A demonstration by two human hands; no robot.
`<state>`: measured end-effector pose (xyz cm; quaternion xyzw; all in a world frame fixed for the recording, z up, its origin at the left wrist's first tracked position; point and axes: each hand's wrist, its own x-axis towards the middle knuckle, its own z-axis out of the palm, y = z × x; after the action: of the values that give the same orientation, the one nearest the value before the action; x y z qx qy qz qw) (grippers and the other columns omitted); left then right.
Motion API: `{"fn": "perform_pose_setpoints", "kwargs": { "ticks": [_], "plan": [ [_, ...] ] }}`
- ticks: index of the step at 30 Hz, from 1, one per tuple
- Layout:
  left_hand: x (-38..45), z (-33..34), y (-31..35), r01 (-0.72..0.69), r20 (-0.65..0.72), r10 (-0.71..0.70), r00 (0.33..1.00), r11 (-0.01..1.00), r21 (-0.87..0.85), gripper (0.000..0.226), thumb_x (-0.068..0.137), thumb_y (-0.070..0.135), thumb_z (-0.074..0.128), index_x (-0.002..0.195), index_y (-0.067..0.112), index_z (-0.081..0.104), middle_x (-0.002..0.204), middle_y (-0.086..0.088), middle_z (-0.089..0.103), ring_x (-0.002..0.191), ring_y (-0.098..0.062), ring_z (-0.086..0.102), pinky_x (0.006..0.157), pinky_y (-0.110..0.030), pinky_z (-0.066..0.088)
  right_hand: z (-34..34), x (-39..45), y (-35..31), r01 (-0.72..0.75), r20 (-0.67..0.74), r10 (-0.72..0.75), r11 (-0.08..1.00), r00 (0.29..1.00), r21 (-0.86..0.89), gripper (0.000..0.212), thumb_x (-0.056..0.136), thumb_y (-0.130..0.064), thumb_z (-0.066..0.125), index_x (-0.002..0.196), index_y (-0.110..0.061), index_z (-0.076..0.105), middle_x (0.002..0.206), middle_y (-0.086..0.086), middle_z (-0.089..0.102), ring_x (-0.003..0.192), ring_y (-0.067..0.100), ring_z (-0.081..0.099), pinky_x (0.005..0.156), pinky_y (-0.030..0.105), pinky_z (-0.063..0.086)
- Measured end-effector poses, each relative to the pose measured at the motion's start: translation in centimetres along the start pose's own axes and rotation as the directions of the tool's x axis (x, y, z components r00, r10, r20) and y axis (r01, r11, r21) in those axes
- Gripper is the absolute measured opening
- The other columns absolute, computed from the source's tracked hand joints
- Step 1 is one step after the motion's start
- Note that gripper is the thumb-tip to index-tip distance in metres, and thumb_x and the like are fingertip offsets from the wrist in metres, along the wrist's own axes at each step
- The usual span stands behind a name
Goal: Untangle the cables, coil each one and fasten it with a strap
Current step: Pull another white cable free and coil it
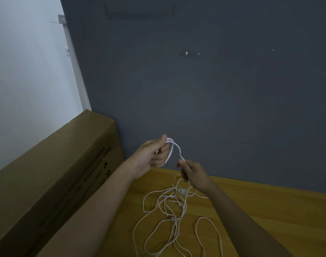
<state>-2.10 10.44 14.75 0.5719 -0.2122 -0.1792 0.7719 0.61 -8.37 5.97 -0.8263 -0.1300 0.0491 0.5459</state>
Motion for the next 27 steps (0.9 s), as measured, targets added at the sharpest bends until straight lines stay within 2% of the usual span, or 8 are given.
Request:
{"fn": "perform_pose_setpoints", "kwargs": {
  "ticks": [3,7,11,14,18,21,24,27],
  "plan": [
    [0.9,0.8,-0.2,-0.075,-0.07,0.069,0.995,0.994,-0.082,0.025,0.097,0.033,0.04,0.084,0.014,0.046,0.059,0.006,0.04,0.047,-0.007,0.032,0.052,-0.019,0.036,1.9,-0.5,-1.1,0.079,0.111,-0.045,0.942,0.993,-0.326,0.034,0.101,-0.041,0.036,0.097,-0.018,0.061,0.067,-0.005,0.052,0.065,0.017,0.053,0.061,0.03,0.036],
    [2.7,1.6,-1.6,-0.029,-0.333,0.144,0.932,0.944,0.327,0.014,0.104,0.021,0.034,0.093,0.014,0.041,0.083,0.004,0.054,0.057,-0.006,0.052,0.065,-0.017,0.045,3.6,-1.1,-2.3,0.34,0.277,-0.207,0.708,0.938,-0.619,0.026,0.102,-0.033,0.037,0.111,-0.013,0.051,0.088,0.011,0.064,0.076,0.029,0.058,0.06,0.033,0.036],
    [3.0,0.6,-2.6,0.155,-0.38,0.148,0.913,0.736,0.659,0.015,0.104,0.023,0.032,0.102,0.009,0.038,0.092,0.004,0.057,0.064,-0.001,0.058,0.066,-0.011,0.045,3.2,-1.6,-2.9,0.327,0.177,-0.277,0.855,0.944,-0.402,0.008,0.096,-0.024,0.05,0.09,-0.02,0.054,0.064,-0.006,0.053,0.055,0.012,0.048,0.054,0.031,0.037],
    [2.2,-0.5,-2.8,0.258,-0.365,0.153,0.918,0.469,0.845,0.022,0.103,0.031,0.035,0.102,0.01,0.041,0.08,0.009,0.056,0.071,-0.012,0.06,0.068,-0.03,0.041,1.8,-1.6,-1.8,0.188,0.079,-0.176,0.967,0.981,-0.17,0.013,0.091,-0.014,0.057,0.079,-0.017,0.061,0.055,-0.01,0.048,0.05,0.004,0.042,0.053,0.025,0.034],
    [1.9,-1.5,-2.1,0.278,-0.342,0.223,0.913,0.274,0.921,0.017,0.102,0.031,0.035,0.1,0.014,0.035,0.086,-0.008,0.058,0.073,-0.031,0.06,0.064,-0.041,0.043,0.5,-1.9,0.5,0.082,0.148,-0.051,0.975,0.988,-0.208,0.022,0.096,-0.019,0.055,0.083,-0.002,0.06,0.069,0.014,0.054,0.062,0.019,0.05,0.062,0.037,0.043],
    [1.8,-1.8,-1.7,0.292,-0.348,0.207,0.914,0.258,0.921,0.018,0.102,0.033,0.034,0.102,0.015,0.035,0.085,-0.01,0.061,0.073,-0.031,0.061,0.065,-0.043,0.046,0.4,-2.1,0.8,0.15,0.099,-0.128,0.954,0.987,-0.259,0.017,0.1,-0.025,0.048,0.097,-0.016,0.062,0.081,0.005,0.062,0.074,0.018,0.059,0.07,0.037,0.047],
    [1.6,-1.9,-1.6,0.297,-0.33,0.093,0.94,0.26,0.919,0.025,0.102,0.04,0.031,0.102,0.016,0.039,0.088,-0.003,0.063,0.076,-0.024,0.062,0.068,-0.039,0.046,0.2,-1.7,-1.2,0.301,-0.029,-0.316,0.926,0.948,-0.226,0.017,0.099,-0.021,0.048,0.105,-0.024,0.064,0.089,-0.013,0.06,0.083,0.001,0.056,0.072,0.014,0.043],
    [1.2,-1.3,-1.9,0.267,-0.295,0.015,0.955,0.383,0.884,0.04,0.1,0.051,0.025,0.089,0.02,0.046,0.073,-0.001,0.06,0.065,-0.015,0.057,0.07,-0.042,0.046,-1.2,-0.7,-3.9,0.389,-0.26,-0.423,0.905,0.868,-0.175,0.014,0.096,-0.018,0.053,0.097,-0.028,0.063,0.085,-0.017,0.058,0.081,-0.002,0.055,0.071,0.011,0.041]
  ]
}}
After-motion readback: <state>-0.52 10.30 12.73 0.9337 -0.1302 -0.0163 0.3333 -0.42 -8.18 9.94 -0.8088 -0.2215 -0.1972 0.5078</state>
